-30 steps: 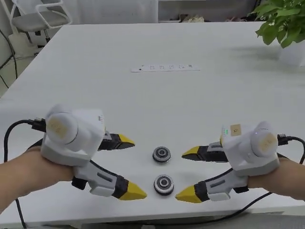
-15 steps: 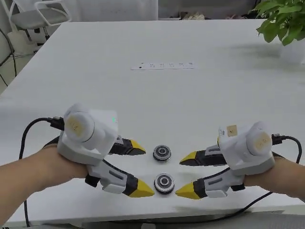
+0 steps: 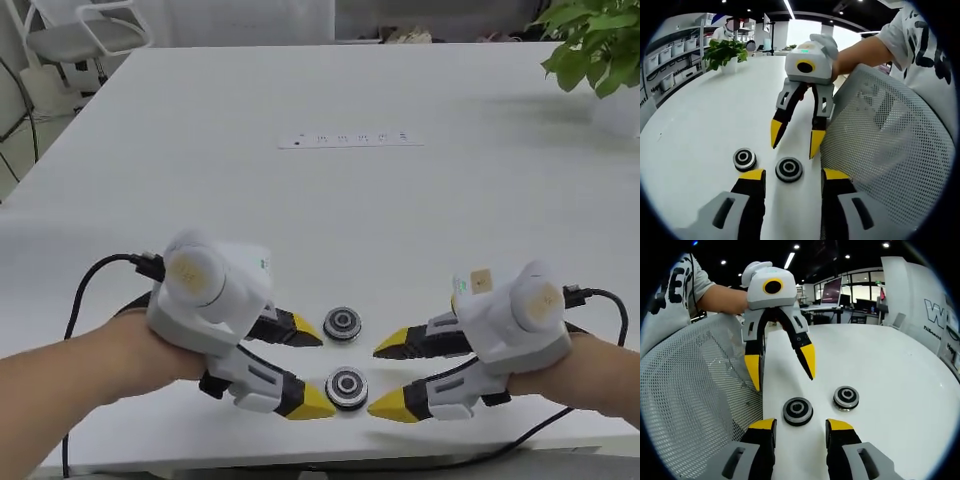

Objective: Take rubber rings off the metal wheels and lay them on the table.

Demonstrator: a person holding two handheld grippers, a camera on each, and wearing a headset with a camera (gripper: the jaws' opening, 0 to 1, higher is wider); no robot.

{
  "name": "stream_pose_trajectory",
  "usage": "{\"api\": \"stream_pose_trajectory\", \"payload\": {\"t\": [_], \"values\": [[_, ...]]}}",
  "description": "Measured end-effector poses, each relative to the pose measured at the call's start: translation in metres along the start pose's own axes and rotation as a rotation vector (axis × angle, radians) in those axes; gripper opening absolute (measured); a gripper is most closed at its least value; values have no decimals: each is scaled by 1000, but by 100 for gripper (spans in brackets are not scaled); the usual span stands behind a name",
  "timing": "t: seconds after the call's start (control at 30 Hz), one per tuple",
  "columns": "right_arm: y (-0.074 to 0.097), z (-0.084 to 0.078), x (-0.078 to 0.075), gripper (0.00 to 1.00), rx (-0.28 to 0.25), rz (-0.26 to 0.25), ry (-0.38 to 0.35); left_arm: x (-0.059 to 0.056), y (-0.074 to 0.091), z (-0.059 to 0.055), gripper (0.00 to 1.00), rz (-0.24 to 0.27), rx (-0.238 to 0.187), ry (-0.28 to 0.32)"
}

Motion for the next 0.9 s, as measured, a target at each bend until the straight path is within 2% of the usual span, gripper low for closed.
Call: {"api": "stream_pose_trajectory", "payload": {"t": [0.4,0.73,0.9], "values": [[0,-5,2,37,1,3,-13,1,-18,1,27,-22,10,33],[0,-8,1,37,1,-3,-25,0,-26,-7,17,3,40,-4],[0,-8,2,37,4,-4,-23,0,-28,-6,14,23,43,-22]]}}
Point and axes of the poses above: the centre of the closed fingertips' face, and the gripper's own axes: y roughly backward along the fingers, x roughly to its left, z roughly out of its top, the point moved 3 cm from there along y, roughly backward along the fingers, and after that the axes turned 8 degrees about y, right-handed, at the moved point
